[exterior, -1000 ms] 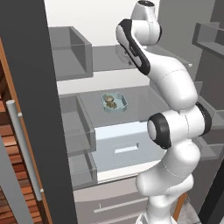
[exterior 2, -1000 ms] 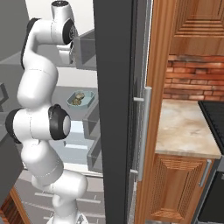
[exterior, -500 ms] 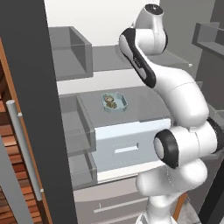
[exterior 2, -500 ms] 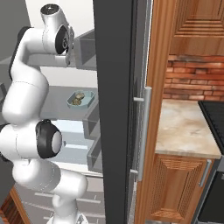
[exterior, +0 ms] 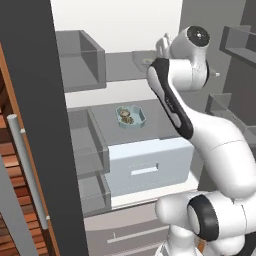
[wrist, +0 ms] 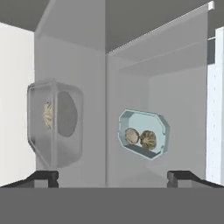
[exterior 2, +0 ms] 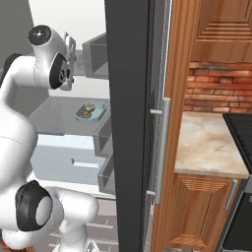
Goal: Place two dumplings into each of the tupperware containers and then place the containers in the fridge.
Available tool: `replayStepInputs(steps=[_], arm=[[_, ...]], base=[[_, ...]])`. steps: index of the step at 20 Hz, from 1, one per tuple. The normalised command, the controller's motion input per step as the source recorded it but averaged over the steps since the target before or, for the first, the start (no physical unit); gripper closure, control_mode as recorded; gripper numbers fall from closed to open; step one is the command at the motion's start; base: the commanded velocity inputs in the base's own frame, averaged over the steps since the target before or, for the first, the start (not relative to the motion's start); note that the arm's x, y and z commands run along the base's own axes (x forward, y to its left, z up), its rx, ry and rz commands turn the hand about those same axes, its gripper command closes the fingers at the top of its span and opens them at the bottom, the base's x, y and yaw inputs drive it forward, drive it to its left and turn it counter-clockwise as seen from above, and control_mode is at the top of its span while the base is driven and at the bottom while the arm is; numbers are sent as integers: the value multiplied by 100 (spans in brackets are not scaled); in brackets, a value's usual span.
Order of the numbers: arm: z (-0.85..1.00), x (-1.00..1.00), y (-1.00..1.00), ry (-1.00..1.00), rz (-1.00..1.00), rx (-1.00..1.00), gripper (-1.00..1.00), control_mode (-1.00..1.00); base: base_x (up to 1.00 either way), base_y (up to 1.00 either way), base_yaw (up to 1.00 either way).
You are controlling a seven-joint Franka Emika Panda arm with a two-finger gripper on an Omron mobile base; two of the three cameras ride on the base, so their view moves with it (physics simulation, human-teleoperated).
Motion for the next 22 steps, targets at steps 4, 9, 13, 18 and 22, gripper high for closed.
replayStepInputs(steps=[4,9,13,18,22], arm=[[21,-92,-14,3,0,0,-100,-100],[-26,-100,-4,9,0,0,-100,-100],[-19,-100,0,9,0,0,-100,-100],[-7,-100,7,16,0,-3,-100,-100],[-19,-83,15,13,0,-5,-100,-100]], base=[[0,0,0],[0,0,0],[0,0,0],[0,0,0],[0,0,0]])
